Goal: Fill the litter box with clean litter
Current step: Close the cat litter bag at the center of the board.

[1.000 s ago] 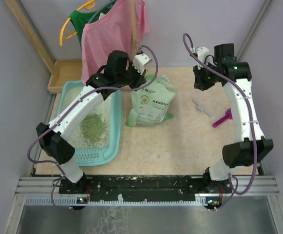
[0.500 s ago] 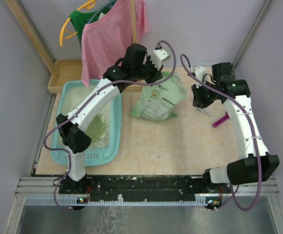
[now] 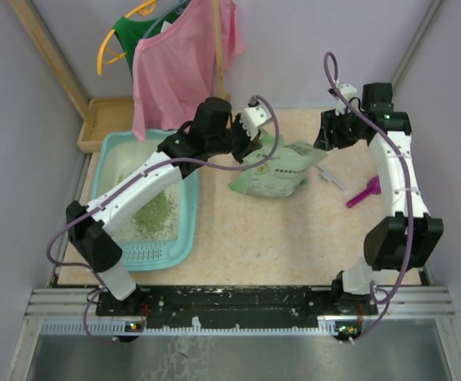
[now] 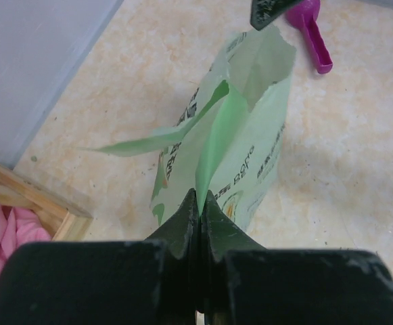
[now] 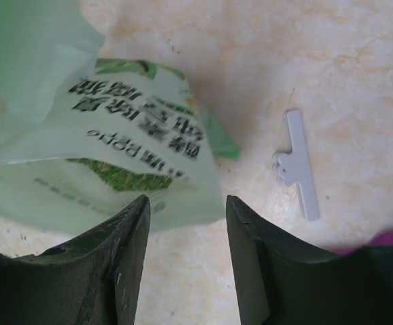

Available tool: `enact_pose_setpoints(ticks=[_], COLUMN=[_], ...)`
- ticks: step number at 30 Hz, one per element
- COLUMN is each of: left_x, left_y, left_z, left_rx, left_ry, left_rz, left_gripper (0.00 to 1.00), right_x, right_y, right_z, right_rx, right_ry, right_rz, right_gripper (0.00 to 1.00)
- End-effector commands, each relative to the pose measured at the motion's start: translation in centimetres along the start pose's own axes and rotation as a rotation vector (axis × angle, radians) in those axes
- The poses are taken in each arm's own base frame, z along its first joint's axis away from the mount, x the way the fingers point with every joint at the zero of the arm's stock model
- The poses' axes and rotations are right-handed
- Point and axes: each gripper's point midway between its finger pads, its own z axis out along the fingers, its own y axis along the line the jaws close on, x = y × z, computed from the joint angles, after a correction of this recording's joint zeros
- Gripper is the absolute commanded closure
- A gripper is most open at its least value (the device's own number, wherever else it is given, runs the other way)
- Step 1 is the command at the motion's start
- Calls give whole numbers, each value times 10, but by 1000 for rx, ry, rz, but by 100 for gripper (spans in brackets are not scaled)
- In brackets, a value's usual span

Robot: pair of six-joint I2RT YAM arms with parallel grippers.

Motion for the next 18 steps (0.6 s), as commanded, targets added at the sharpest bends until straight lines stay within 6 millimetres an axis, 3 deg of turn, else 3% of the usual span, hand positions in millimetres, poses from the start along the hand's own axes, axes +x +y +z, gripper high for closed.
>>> enact_pose_setpoints(ticks=[1, 6, 9, 13, 18], left_x=[-94, -84, -77, -67, -63], left_y=[19, 24, 28, 32, 34], left_z=[-58, -64, -64, -65, -67], left_rx=[-126, -168, -192, -209, -208], left_ry=[-308, -280, -262, -243, -235], left_rz=[56, 51, 58, 62, 59], left_gripper=[100, 100, 100, 100, 100], right_x=[-41, -32, -20, 14, 44], right_y=[-11, -9, 8, 30, 26], right_z=[5, 22, 20, 12, 1], right_rx=[-22, -134, -249, -391, -427], right_ry=[-90, 11, 46, 70, -142], right_rz=[-15, -48, -98, -242, -472], right_gripper=[51, 54, 56, 52, 47])
